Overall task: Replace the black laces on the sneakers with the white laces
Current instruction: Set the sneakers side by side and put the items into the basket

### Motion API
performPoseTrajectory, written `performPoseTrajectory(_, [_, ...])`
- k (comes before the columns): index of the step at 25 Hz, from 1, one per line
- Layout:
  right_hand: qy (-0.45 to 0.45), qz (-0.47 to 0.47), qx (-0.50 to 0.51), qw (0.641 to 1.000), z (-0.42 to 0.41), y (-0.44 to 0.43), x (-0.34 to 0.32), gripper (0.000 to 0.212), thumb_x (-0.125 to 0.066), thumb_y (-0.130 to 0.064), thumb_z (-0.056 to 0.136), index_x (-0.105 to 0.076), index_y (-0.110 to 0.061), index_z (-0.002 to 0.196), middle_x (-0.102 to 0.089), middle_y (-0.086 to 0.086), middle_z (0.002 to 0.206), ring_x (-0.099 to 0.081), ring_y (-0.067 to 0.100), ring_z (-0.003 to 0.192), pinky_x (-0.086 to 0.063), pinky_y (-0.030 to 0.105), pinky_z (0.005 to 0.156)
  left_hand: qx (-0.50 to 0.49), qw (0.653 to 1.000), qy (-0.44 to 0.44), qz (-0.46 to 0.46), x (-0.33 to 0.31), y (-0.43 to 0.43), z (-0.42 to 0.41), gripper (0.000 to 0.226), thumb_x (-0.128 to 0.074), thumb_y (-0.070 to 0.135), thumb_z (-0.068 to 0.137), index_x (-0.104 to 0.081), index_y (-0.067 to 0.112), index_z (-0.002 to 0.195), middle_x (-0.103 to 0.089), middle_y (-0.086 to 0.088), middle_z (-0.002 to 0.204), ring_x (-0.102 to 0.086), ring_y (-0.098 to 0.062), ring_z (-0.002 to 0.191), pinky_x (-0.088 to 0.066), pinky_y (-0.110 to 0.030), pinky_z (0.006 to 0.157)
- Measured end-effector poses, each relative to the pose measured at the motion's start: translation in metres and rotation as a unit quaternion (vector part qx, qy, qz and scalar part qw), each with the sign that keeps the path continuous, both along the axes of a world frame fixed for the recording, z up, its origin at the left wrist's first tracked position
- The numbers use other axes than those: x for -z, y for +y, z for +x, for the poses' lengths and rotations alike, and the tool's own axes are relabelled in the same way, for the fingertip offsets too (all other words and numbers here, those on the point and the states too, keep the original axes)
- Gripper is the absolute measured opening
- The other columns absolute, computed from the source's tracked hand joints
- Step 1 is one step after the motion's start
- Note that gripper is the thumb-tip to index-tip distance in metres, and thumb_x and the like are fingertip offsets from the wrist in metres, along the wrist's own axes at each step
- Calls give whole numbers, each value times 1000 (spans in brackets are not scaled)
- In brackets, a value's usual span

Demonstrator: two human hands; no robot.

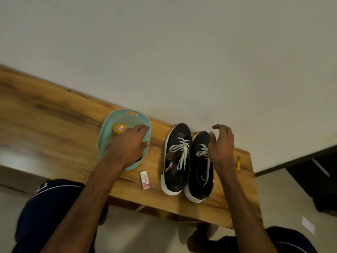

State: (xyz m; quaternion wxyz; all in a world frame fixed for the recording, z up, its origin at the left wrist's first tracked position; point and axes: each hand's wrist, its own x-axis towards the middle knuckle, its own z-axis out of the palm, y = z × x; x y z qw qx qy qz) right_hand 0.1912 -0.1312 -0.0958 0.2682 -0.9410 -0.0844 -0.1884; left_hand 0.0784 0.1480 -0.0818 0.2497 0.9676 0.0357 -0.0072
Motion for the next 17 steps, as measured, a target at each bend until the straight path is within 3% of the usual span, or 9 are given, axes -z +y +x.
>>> performPoseTrajectory(2, [125, -60, 63, 988, 24, -57, 19, 37, -57, -5, 95, -54, -7, 131, -50, 18, 135, -48, 38, 122, -38, 38, 101, 0, 1000, -10, -23, 0, -6, 0, 56, -53, 31, 100, -35, 18, 151, -38, 0, 155, -40, -22, 139, -41, -41, 108])
performPoseTrajectory(4, [248, -153, 67, 954, 39, -89, 40, 49, -57, -10, 94, -46, -6, 142, -46, 24, 141, -46, 42, 127, -38, 44, 106, -1, 999, -10, -32, 1, -10, -1, 55, -54, 29, 99, -37, 17, 150, -40, 0, 154, -42, -21, 137, -41, -38, 106])
performPoseTrajectory(7, [329, -260, 44, 907, 44, -103, 69, 44, -59, -25, 95, -51, -13, 136, -54, 21, 132, -56, 39, 116, -45, 41, 95, -18, 999, 0, -29, 1, -7, 0, 55, -55, 29, 99, -37, 17, 150, -42, -1, 153, -43, -21, 136, -39, -37, 107])
performPoseTrajectory(10, [291, -259, 46, 920, 44, -108, 77, 28, -58, -21, 94, -58, -11, 121, -58, 20, 120, -61, 40, 100, -50, 40, 84, -28, 999, 11, -19, -3, -9, 2, 55, -54, 28, 100, -36, 20, 150, -41, 1, 153, -43, -20, 135, -40, -36, 105])
performPoseTrajectory(13, [205, -162, 22, 965, 40, -82, 42, 38, -62, -17, 93, -54, -4, 129, -58, 24, 123, -59, 43, 105, -47, 42, 82, -37, 999, 9, -15, -9, -13, 1, 54, -53, 31, 100, -34, 23, 151, -41, 4, 152, -44, -19, 134, -44, -39, 101])
performPoseTrajectory(17, [105, -83, -57, 989, 11, 23, -33, 50, -57, -57, 93, -58, -17, 123, -68, 3, 114, -64, 27, 101, -46, 34, 78, -165, 985, -24, -45, -17, 11, -4, 47, -54, 39, 99, -45, 26, 143, -53, 7, 143, -56, -18, 123, -45, -39, 96])
